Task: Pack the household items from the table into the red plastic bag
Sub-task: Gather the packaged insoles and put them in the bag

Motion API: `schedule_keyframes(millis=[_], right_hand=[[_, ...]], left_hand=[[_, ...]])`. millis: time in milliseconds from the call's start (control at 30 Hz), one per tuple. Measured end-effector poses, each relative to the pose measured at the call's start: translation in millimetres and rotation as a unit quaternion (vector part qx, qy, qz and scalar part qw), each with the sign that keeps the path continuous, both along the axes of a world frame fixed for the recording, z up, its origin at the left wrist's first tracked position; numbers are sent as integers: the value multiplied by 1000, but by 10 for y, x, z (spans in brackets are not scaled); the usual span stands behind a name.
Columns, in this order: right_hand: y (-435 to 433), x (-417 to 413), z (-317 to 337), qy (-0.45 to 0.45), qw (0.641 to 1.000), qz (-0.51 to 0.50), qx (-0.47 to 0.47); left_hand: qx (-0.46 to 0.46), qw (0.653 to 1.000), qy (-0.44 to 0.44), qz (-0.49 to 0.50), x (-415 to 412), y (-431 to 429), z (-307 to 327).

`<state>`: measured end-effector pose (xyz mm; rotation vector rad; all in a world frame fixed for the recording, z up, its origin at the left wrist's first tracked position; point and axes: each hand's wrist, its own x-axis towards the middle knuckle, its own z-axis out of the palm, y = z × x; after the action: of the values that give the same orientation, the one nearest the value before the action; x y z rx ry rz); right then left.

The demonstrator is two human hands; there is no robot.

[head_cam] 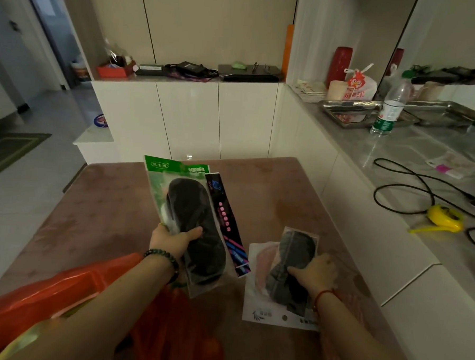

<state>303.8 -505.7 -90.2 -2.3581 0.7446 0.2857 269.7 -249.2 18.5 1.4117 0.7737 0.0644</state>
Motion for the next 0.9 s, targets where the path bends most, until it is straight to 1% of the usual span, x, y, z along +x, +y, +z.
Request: schedule_keyframes(millis=[67, 100, 167, 233, 333, 367, 400, 467, 500, 533, 567, 600, 633, 700, 733, 767, 800, 833, 900], right_hand=[[21, 49, -50, -19, 994, -24, 102], [18, 59, -52, -30, 990, -28, 134], [-14, 52, -50, -60, 983, -37, 167], [-22, 13, 53, -121, 968, -47, 215], [21, -62, 413, -246, 925, -72, 280], [46, -101, 602, -290, 903, -85, 307], [71, -151, 817, -331, 868, -101, 357], [125, -297, 1288, -375, 758, -125, 519], [146, -392, 1506, -380, 706, -112, 587], [164, -507, 1706, -378, 668, -81, 636], [195, -636, 1888, -377, 648, -33, 661], [240, -760, 2040, -383, 647, 15, 659], [307, -880, 2165, -398, 668, 53, 627], [469, -1102, 2335, -436, 749, 114, 485], [556, -1200, 2400, -449, 783, 138, 408], [643, -1295, 2470, -454, 804, 157, 350], [719, -1387, 2535, -451, 811, 178, 326], [788, -1482, 2605, -437, 808, 202, 339], [920, -1654, 2731, -379, 790, 258, 406]], left_hand=[[-4, 1000, 4, 5, 6, 26, -21], [-10, 1000, 6, 7, -1, 28, -22], [-14, 1000, 6, 7, -26, 28, -13], [3, 1000, 5, 7, -57, 34, 25], [41, 999, -23, 5, -136, 29, 158], [53, 998, -41, 4, -176, 18, 226], [62, 996, -63, 3, -215, 2, 300], [59, 991, -119, -2, -320, -49, 500], [53, 988, -147, -9, -391, -81, 618], [47, 983, -174, -21, -473, -107, 726], [41, 980, -192, -36, -565, -125, 832], [34, 977, -205, -54, -660, -130, 930], [22, 974, -213, -72, -779, -132, 1030], [-29, 966, -226, -121, -1077, -127, 1238], [-50, 960, -233, -144, -1243, -126, 1347], [-57, 955, -242, -159, -1409, -106, 1443], [-64, 948, -258, -173, -1568, -71, 1505], [-79, 942, -271, -179, -1734, -37, 1588], [-114, 928, -290, -203, -1989, 94, 1701]])
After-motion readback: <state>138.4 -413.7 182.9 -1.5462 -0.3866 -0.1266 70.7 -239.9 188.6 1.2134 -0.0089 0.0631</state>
